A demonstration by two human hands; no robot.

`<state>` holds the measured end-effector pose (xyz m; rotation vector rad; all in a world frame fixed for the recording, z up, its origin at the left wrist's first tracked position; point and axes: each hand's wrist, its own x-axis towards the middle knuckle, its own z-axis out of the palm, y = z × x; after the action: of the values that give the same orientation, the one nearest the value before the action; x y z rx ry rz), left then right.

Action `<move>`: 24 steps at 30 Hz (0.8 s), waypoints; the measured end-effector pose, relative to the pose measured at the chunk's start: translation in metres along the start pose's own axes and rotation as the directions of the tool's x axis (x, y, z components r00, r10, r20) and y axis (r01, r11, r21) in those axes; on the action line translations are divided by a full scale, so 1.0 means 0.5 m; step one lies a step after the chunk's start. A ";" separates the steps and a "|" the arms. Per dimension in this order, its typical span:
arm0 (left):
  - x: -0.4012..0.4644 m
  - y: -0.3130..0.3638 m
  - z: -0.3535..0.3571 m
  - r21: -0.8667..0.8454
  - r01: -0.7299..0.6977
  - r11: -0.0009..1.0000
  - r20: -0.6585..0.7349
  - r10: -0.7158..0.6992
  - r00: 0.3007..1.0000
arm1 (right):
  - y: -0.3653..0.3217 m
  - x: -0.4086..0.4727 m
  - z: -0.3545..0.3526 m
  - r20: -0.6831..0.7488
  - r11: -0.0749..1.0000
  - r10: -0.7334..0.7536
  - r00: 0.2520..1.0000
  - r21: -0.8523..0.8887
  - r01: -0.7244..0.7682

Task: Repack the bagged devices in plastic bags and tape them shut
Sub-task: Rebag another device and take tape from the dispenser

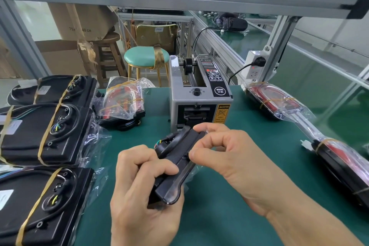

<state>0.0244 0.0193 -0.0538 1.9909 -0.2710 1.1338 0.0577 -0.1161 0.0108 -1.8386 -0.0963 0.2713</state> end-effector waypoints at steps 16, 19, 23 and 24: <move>0.002 0.009 0.006 0.008 0.026 1.000 -0.023 -0.025 0.999 | 0.026 0.007 0.011 -0.148 0.995 -0.086 0.985 -0.053 0.079; 0.004 0.011 0.007 0.010 0.025 1.000 -0.027 -0.024 0.999 | 0.028 0.009 0.013 -0.161 0.993 -0.102 0.982 -0.071 0.091; 0.006 0.011 0.006 0.006 0.018 1.000 -0.022 -0.018 1.000 | 0.034 0.012 0.013 -0.182 0.996 -0.094 0.979 -0.013 0.093; 0.007 0.010 0.006 0.004 0.016 1.000 -0.023 -0.016 1.000 | 0.037 0.013 0.012 -0.182 0.995 -0.089 0.979 0.018 0.094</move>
<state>0.0255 0.0145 -0.0493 1.9789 -0.2404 1.1474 0.0610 -0.1144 -0.0095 -1.8185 -0.0504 0.0404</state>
